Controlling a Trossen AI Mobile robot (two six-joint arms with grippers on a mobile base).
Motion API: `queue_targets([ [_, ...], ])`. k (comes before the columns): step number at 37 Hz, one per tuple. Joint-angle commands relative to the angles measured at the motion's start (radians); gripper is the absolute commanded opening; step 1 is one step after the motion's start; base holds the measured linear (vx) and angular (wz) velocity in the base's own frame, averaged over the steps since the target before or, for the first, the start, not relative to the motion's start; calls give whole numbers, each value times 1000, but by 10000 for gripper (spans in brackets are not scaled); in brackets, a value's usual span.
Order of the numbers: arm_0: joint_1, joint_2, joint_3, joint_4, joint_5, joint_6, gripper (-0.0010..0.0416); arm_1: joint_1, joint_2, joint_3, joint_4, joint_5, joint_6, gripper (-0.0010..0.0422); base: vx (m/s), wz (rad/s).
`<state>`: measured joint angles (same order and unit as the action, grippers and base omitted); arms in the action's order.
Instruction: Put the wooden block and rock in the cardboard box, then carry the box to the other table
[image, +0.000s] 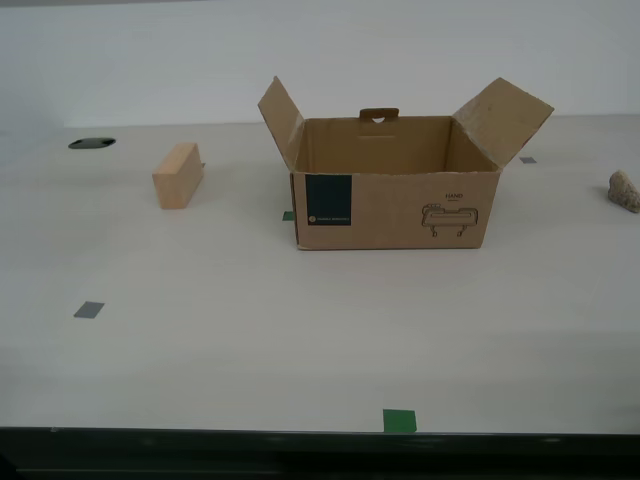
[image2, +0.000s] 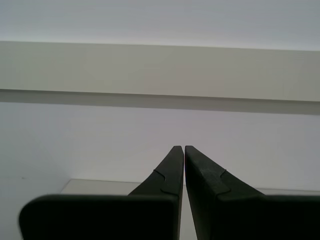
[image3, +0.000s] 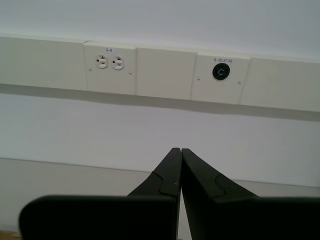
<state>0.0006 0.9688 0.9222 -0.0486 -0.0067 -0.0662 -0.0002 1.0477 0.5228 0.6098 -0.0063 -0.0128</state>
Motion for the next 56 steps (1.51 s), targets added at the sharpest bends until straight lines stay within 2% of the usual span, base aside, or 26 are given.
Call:
queue_targets([
  [1, 0, 0, 80, -111, 2, 18, 0, 0, 0, 1, 5, 0, -5, 0, 0, 0],
  [11, 0, 0, 262, -393, 10, 41, 0, -1, 0, 16, -32, 0, -5, 0, 0, 0],
  [22, 0, 0, 352, -534, 83, 42, 0, -2, 0, 225, -516, 0, -2, 0, 0, 0],
  [30, 0, 2, 393, -640, 87, 68, 0, -2, 4, 408, -811, 2, 2, 0, 0, 0],
  [36, 0, 2, 415, -680, 87, 70, 0, -2, 34, 547, -992, 59, 0, 0, 0, 0],
  [40, 0, 2, 423, -708, 87, 75, 0, -2, 77, 640, -1112, 122, -16, 0, 0, 0],
  [42, 0, 2, 427, -724, 87, 84, 0, -3, 103, 686, -1173, 137, -18, 0, 0, 0],
  [46, 0, 2, 434, -750, 89, 94, 0, -7, 168, 776, -1292, 144, -16, 0, 0, 0],
  [49, 0, 3, 447, -779, 109, 97, 0, -8, 215, 832, -1353, 144, -13, 0, 0, 0],
  [56, -1, 7, 496, -879, 155, 97, 0, -24, 298, 908, -1405, 146, -12, 0, 0, 0],
])
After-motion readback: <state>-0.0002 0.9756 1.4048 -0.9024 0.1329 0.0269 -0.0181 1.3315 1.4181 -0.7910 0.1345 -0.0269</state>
